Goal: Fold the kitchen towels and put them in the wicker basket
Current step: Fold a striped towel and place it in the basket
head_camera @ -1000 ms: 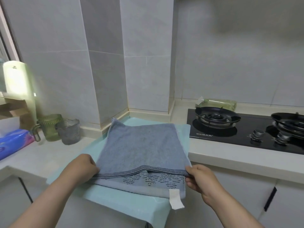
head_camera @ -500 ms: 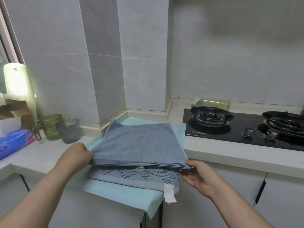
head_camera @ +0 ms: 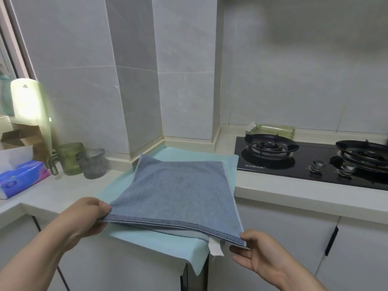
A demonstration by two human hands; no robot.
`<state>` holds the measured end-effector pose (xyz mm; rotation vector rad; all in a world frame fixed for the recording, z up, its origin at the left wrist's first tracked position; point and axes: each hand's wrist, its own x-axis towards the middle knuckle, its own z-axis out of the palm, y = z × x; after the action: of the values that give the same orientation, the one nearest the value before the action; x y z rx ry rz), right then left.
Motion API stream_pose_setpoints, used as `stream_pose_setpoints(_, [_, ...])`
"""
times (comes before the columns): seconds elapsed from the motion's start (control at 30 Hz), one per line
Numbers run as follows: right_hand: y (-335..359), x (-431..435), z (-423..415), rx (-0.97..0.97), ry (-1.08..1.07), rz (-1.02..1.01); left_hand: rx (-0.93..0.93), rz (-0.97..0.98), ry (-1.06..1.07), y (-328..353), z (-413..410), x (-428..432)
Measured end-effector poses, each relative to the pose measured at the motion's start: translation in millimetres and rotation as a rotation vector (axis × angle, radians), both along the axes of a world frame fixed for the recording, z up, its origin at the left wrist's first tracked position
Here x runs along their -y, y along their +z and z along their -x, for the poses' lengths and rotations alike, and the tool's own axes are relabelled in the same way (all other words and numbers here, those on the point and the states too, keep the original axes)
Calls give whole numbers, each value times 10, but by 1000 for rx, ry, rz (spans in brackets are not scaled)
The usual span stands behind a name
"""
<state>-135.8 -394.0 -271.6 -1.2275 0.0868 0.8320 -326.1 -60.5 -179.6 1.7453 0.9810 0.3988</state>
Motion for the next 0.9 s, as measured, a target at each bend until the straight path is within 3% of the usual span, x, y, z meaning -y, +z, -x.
stream_pose_setpoints(0.23, [-164, -150, 24, -1, 50, 53, -180, -180, -45, -105, -73, 28])
stream_pose_setpoints(0.4, [-125, -85, -4, -78, 28, -114, 138, 252, 54, -39, -16, -5])
stream_pose_setpoints(0.6, [-199, -35, -35, -101, 29, -141, 80, 239, 25, -97, 20, -30])
stream_pose_setpoints(0.7, [-256, -67, -14, -107, 74, -76, -36, 101, -23, -185, 30, -65])
stream_pose_setpoints(0.9, [-295, -171, 56, -28, 128, -18, -312, -408, -65, -234, -87, -13])
